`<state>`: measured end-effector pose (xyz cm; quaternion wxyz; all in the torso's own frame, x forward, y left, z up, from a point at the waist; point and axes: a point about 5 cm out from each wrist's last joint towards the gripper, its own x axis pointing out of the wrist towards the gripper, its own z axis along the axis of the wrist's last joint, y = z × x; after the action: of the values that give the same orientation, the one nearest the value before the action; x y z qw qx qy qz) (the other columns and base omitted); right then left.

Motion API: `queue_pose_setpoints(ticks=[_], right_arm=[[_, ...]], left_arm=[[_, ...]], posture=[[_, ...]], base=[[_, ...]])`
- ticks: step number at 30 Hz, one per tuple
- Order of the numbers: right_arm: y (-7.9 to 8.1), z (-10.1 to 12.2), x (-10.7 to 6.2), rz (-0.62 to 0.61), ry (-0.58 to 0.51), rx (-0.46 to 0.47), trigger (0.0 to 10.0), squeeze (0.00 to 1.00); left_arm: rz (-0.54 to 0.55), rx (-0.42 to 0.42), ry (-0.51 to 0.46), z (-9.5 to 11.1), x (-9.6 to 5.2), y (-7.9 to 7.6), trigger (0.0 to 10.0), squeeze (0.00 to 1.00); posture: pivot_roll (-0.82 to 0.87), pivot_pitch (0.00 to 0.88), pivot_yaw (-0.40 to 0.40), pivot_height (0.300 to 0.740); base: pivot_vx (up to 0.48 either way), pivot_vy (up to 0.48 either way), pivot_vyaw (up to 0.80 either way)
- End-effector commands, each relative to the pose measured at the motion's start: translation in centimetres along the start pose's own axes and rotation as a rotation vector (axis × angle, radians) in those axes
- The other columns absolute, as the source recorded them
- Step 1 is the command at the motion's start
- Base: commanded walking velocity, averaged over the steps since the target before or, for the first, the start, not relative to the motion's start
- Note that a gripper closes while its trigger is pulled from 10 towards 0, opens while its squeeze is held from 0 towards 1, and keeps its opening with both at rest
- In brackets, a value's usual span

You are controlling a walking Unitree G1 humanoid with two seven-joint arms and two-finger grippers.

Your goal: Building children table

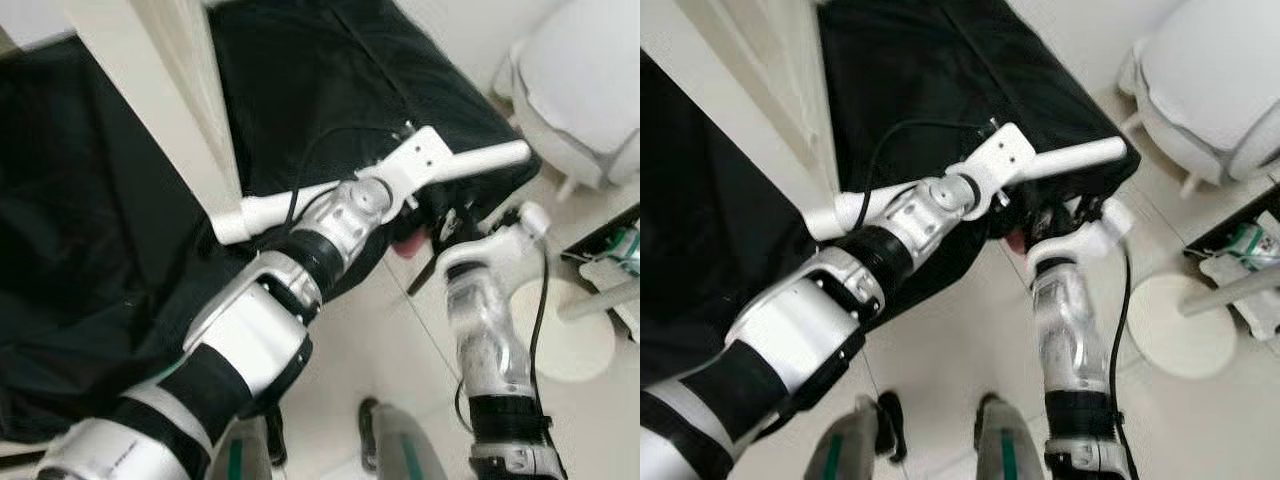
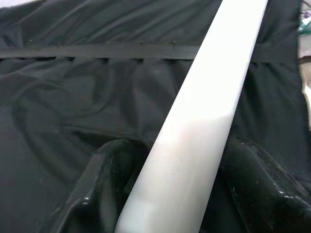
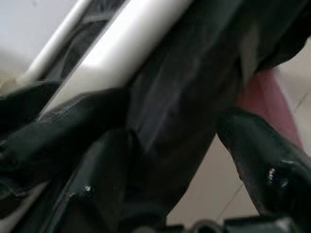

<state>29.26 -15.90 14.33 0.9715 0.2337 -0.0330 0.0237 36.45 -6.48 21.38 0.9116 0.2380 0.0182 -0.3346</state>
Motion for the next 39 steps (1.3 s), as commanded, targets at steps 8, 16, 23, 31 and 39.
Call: queue_pose_setpoints(ticks=[8,16,23,31,39], right_arm=[[1.4,-1.4,-2.8,0.101,0.083,0.040,10.0,0.00],[3.1,-0.2,-3.2,0.223,0.025,0.060,10.0,0.00],[3.7,-0.5,-2.5,0.276,0.076,-0.016,10.0,0.00],[3.9,-0.9,-2.1,0.294,0.091,-0.044,10.0,0.00],[4.2,-0.4,-2.0,0.295,0.065,-0.057,10.0,0.00]], left_arm=[[0.080,-0.042,-0.033,0.9,0.0,1.8,10.0,0.00],[0.052,-0.143,-0.139,2.9,-0.8,4.3,10.0,0.00],[-0.262,-0.097,-0.240,3.1,-2.7,2.9,10.0,0.00],[-0.416,-0.062,-0.293,3.8,-4.7,2.1,10.0,0.00],[-0.594,0.122,-0.264,3.1,-5.3,-2.1,10.0,0.00]], posture=[[-0.09,0.240,0.094,0.740],[-0.06,0.207,0.081,0.740],[-0.02,0.190,0.069,0.740],[-0.01,0.186,0.073,0.740],[-0.03,0.200,0.104,0.740]], base=[[0.000,0.000,0.00],[0.000,0.000,0.00],[0.000,0.000,0.00],[0.000,0.000,0.00],[0.000,0.000,0.00]])
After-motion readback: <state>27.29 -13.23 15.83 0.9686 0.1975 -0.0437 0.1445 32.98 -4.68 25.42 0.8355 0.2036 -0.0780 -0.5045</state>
